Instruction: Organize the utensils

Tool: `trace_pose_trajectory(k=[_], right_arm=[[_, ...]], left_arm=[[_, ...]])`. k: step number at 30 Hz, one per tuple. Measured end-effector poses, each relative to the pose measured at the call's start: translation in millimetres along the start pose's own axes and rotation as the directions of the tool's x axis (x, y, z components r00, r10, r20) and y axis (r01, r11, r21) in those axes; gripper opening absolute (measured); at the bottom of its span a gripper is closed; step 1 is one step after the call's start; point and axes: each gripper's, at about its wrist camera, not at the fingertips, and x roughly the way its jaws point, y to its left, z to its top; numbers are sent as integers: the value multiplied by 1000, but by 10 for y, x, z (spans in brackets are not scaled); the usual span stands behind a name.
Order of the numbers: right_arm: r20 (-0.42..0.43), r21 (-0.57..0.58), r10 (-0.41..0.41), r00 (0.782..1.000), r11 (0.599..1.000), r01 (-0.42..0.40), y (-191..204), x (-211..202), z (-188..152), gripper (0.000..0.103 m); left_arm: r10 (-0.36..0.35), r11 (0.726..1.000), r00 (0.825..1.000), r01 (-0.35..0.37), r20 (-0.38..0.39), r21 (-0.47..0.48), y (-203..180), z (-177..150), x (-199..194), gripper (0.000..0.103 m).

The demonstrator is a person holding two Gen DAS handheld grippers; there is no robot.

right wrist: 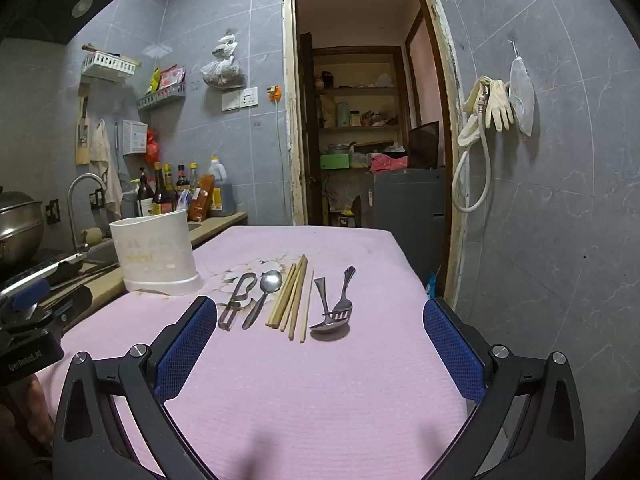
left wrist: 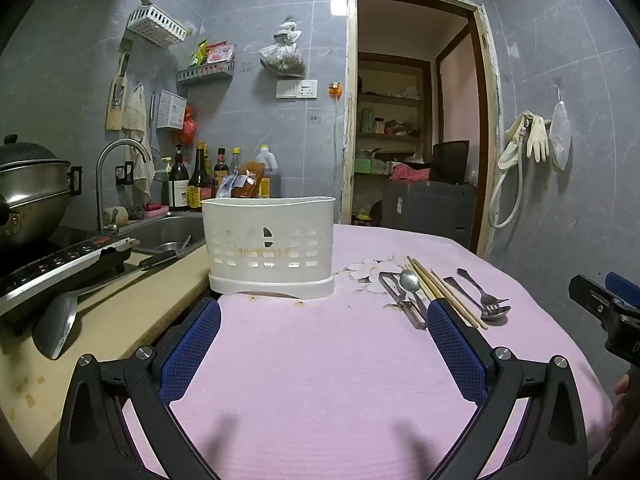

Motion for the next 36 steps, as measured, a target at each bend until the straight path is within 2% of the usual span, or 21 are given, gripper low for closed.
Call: trace_pose_trajectory(k=[21,36], right_arm=[[-4,0,-1,1000,1000,1,7,7,-5,103],[-7,-2,0,1000,1000,0,8,16,-11,103]], left_arm=[[1,1000,1000,-1,-13,-2,-82,-34,34,101],[-3,1000,1000,3,-14,-8,8,-23,27,101]])
